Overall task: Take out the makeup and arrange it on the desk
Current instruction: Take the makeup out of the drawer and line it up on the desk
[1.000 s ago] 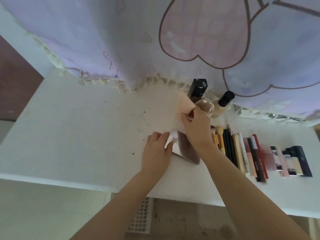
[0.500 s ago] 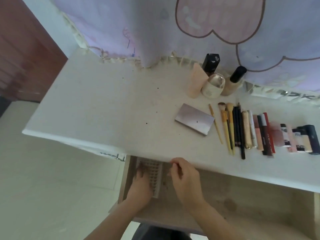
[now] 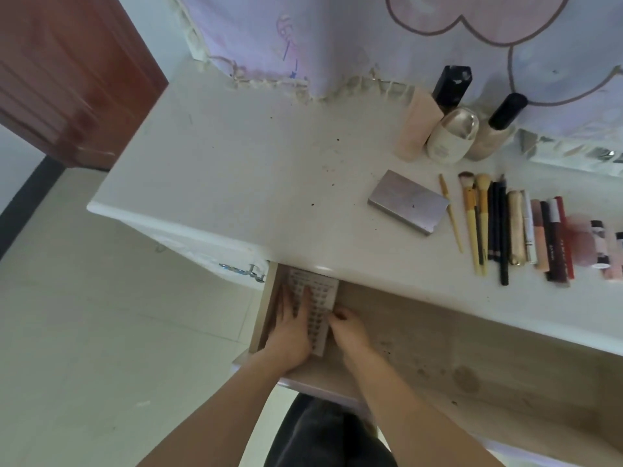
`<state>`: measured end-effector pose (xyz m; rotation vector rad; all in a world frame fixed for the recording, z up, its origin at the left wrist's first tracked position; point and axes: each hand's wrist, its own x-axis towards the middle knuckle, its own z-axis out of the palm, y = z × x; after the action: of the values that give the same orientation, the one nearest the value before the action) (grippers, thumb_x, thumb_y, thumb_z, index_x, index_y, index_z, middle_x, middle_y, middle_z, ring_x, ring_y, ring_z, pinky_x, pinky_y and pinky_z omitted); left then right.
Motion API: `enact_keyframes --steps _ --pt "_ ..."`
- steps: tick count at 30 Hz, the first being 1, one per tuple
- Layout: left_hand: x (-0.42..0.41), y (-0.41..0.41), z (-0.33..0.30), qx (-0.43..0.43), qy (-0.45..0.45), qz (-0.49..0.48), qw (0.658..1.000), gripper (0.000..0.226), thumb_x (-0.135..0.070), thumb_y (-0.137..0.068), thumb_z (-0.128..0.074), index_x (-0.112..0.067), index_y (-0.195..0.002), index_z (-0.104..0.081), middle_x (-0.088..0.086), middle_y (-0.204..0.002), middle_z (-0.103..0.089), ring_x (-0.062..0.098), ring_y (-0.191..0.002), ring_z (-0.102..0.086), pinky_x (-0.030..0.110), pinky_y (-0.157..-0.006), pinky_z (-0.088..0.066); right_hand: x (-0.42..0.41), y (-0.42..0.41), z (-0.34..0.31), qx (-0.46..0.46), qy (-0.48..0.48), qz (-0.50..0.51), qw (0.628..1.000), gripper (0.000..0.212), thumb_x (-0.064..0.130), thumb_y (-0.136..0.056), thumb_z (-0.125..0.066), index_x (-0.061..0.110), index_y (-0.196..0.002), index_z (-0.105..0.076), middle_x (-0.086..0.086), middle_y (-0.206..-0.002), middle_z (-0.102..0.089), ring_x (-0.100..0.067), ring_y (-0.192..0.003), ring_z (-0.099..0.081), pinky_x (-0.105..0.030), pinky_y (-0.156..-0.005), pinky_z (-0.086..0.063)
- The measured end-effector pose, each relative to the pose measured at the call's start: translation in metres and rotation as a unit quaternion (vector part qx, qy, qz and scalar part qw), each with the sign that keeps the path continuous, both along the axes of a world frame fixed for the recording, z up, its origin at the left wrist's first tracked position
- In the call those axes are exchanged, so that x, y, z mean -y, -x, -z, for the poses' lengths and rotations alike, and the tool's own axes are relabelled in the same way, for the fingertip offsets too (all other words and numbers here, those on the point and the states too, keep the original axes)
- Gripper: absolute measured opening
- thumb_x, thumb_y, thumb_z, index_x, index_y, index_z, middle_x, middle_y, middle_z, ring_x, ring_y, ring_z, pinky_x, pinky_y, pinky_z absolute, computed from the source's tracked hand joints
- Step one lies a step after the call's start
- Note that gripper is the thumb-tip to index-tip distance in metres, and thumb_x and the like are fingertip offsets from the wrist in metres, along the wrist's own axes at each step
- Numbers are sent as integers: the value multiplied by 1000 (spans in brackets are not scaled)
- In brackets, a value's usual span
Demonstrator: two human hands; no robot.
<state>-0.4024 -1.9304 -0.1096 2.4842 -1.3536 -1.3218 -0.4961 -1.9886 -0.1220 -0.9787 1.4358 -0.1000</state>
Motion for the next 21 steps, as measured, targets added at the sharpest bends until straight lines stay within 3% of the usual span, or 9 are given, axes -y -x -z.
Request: enact_keyframes --steps 2,6,9,11,14,15,18,21 --pt "-4 0 -5 -10 11 -15 1000 72 -16 -98 -32 -29 -146 19 13 -154 27 31 -144 16 42 -117 -8 1 4 -6 14 -13 10 1000 15 13 -95 -51 6 -104 -62 -5 -94 -63 -20 -85 -60 -26 -68 -48" --pt "-9 8 -19 10 33 -38 999 66 -42 -98 -35 -28 -150 2 12 -158 -3 32 -144 -14 46 -114 -20 0 28 -31 87 -121 80 986 11 12 -97 -50 7 -93 -58 -9 -88 -68 -22 -78 -66 -32 -65 -55" --pt "-12 10 -49 -65 45 -147 986 59 -41 -93 -51 -18 -142 -29 7 -128 -52 24 -111 -58 35 -93 -48 1 56 -63 107 -122 79 983 13 9 -96 -51 1 -90 -60 -14 -86 -69 -23 -75 -68 -34 -63 -58" --pt "-15 6 -76 -147 41 -210 966 35 -28 -95 -53 -11 -125 -52 2 -108 -66 18 -94 -66 31 -84 -54 4 73 -88 117 -104 56 986 16 10 -95 -52 -2 -91 -62 -14 -83 -70 -22 -69 -69 -31 -58 -58" --pt "-20 -3 -119 -352 69 -309 881 23 -13 -95 -54 -1 -114 -59 14 -108 -69 28 -98 -67 36 -83 -57 15 91 -127 143 -70 -11 987 22 16 -95 -53 -2 -98 -66 -12 -88 -74 -22 -77 -72 -30 -67 -58" --pt "-19 -7 -131 -382 84 -317 864 22 -13 -95 -54 -1 -112 -59 15 -108 -70 28 -99 -67 37 -83 -57 21 92 -140 149 -47 -33 987 22 17 -95 -52 0 -100 -67 -10 -90 -74 -21 -80 -72 -29 -68 -58" --pt "8 -23 -155 -381 137 -320 857 20 -14 -95 -53 -3 -109 -62 14 -104 -71 28 -96 -69 38 -83 -57 45 77 -172 128 74 -74 986 21 18 -96 -50 10 -108 -67 1 -92 -74 -7 -79 -71 -18 -64 -56" --pt "63 -47 -168 -339 192 -327 861 18 -17 -96 -53 -6 -106 -63 8 -96 -72 20 -82 -70 27 -67 -59 79 44 -188 132 171 -72 974 32 14 -96 -49 23 -126 -57 6 -108 -69 -9 -99 -66 -33 -90 -54"
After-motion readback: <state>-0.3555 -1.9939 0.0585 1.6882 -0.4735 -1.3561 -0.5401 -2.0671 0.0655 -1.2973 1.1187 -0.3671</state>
